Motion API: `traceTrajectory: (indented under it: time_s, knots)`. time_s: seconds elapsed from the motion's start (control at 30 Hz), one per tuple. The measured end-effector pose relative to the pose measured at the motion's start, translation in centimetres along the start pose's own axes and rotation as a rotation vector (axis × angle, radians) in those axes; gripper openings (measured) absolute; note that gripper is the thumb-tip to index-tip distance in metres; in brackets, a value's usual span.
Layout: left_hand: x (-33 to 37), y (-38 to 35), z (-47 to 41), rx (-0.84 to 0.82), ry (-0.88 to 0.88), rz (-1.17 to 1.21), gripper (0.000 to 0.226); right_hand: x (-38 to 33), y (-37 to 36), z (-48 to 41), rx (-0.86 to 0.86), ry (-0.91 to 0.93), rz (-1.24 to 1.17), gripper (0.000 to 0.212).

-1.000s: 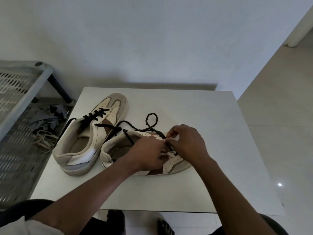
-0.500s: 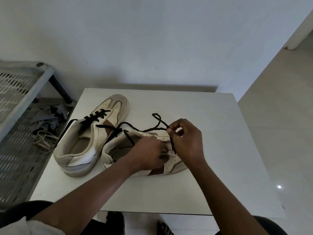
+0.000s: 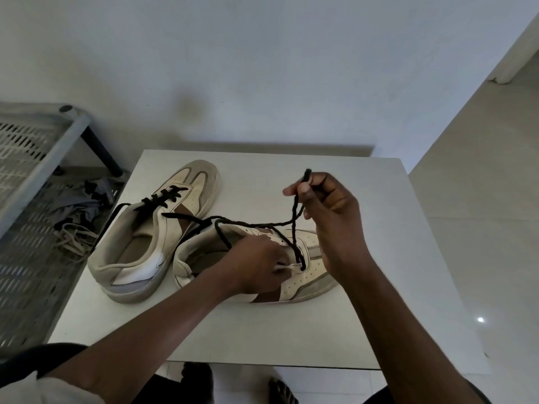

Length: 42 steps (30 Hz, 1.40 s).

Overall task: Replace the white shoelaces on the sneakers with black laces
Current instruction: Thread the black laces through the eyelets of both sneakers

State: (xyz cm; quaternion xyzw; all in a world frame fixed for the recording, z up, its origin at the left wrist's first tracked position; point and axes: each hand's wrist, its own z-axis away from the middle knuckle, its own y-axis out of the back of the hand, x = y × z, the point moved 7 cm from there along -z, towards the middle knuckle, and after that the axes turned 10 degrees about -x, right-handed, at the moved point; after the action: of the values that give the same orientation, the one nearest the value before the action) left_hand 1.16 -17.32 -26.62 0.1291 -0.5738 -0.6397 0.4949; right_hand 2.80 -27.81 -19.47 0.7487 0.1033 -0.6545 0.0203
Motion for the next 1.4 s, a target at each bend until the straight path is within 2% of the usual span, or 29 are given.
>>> traceTrajectory:
  time_s: [0.07, 0.1, 0.17, 0.2, 0.3, 0.37, 0.4, 0.5, 0.63, 0.7, 0.77, 0.87, 0.97, 1.03, 1.13, 1.2, 1.27, 1.33, 1.4]
  knots:
    - [0.3, 0.7, 0.3, 0.017, -0.028, 0.149, 0.018, 0.7, -0.5, 0.1, -0.083, -0.069, -0.042, 0.009]
    - [0.2, 1.5, 0.5, 0.044, -0.009, 0.306, 0.017, 0.8, -0.7, 0.3, -0.121, -0.084, -0.1, 0.012]
    - [-0.5, 3.2, 1.3, 0.117, 0.078, 0.791, 0.024, 0.2, -1.2, 0.6, -0.19, -0.082, -0.186, 0.016]
    - [-0.7, 4.1, 1.6, 0.14, 0.069, 1.031, 0.027, -0.2, -1.5, 0.6, -0.218, -0.077, -0.176, 0.017]
    - [-0.1, 6.9, 2.3, 0.07, -0.15, 1.535, 0.034, -1.3, -3.0, 0.9, -0.302, -0.071, -0.034, 0.018]
    - [-0.7, 8.4, 2.4, 0.104, -0.221, 1.705, 0.051, -1.3, -4.1, 1.1, -0.362, -0.076, 0.072, 0.018]
    - [-1.6, 9.0, 2.4, 0.192, -0.21, 1.748, 0.05, -1.1, -4.4, 1.2, -0.375, -0.088, 0.105, 0.018]
    - [-6.2, 11.3, 3.3, 0.599, -0.121, 1.829, 0.022, 0.1, -3.6, 0.9, -0.304, -0.161, 0.156, 0.019]
    - [-12.4, 12.6, 6.3, 0.952, 0.057, 1.859, 0.027, 3.1, -0.3, 0.3, -0.061, -0.228, 0.512, 0.018]
    - [-14.6, 13.4, 8.0, 1.063, 0.066, 1.848, 0.025, 4.0, -0.2, -0.2, -0.049, -0.247, 0.615, 0.015]
    - [-16.0, 14.8, 9.4, 1.151, 0.023, 1.811, 0.024, 5.0, -0.9, -1.3, -0.123, -0.278, 0.715, 0.014]
    - [-17.1, 16.7, 11.4, 1.221, -0.024, 1.736, 0.024, 6.8, -3.0, -3.8, -0.335, -0.393, 0.935, 0.018]
    - [-18.2, 17.4, 12.5, 1.199, -0.009, 1.699, 0.027, 8.5, -4.9, -5.5, -0.601, -0.579, 1.19, 0.041]
    - [-18.8, 17.5, 12.9, 1.149, 0.007, 1.719, 0.028, 8.7, -5.7, -6.2, -0.717, -0.648, 1.233, 0.039]
    - [-19.4, 17.3, 13.0, 1.085, 0.022, 1.747, 0.031, 8.8, -6.2, -6.7, -0.777, -0.719, 1.115, 0.024]
    - [-19.4, 16.7, 12.6, 1.041, 0.047, 1.749, 0.034, 8.9, -6.3, -6.5, -0.719, -0.768, 0.911, 0.02]
    - [-19.1, 16.3, 12.2, 0.996, 0.066, 1.746, 0.034, 8.5, -6.4, -6.6, -0.562, -0.803, 0.507, 0.014]
    - [-18.9, 16.1, 11.9, 0.963, 0.089, 1.738, 0.031, 7.3, -6.8, -7.5, -0.416, -0.788, 0.056, 0.017]
    - [-18.7, 16.0, 11.6, 0.941, 0.11, 1.73, 0.029, 5.2, -7.5, -8.6, -0.386, -0.748, -0.143, 0.017]
